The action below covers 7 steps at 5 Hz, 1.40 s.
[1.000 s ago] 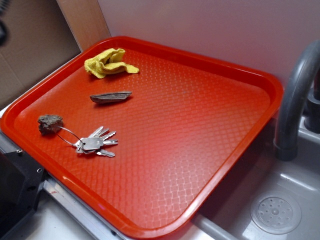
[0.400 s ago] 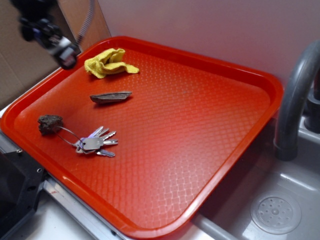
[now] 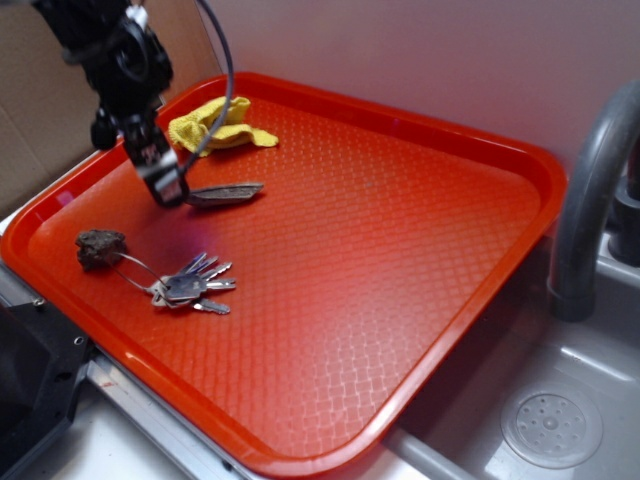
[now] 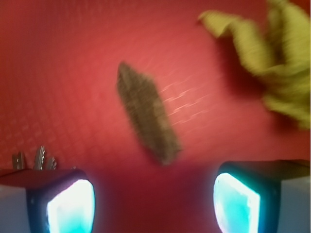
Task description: Grab the wood chip.
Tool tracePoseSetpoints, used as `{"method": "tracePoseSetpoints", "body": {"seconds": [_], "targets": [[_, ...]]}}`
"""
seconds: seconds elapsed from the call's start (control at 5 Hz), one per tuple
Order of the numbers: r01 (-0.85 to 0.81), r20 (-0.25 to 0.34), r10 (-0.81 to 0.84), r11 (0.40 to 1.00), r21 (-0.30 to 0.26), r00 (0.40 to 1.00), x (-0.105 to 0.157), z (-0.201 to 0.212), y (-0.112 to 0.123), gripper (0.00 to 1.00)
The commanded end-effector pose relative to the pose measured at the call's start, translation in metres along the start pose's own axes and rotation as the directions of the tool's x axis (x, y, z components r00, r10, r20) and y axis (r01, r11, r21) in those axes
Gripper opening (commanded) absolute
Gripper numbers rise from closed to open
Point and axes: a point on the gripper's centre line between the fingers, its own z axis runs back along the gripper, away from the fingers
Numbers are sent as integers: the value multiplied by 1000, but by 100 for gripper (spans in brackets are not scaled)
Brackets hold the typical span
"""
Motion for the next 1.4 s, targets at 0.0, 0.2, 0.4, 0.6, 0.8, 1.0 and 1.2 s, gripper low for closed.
{"method": "tracePoseSetpoints", "body": {"seconds": [0.0,0.2,0.4,0.6,0.8,1.0,1.2], "targets": [[91,-10,-90,995,34,996,13,-23,-9,100],[140,-24,-139,990,15,990,15,-40,-14,100],[144,-35,-144,990,9,989,17,-54,-12,100],[115,-38,-114,993,19,993,18,-56,-11,0],[100,-31,-99,995,25,995,17,-52,-9,0],[90,-32,-89,996,28,995,17,-51,-7,0],[78,-28,-77,997,30,997,17,-49,-5,0]]}}
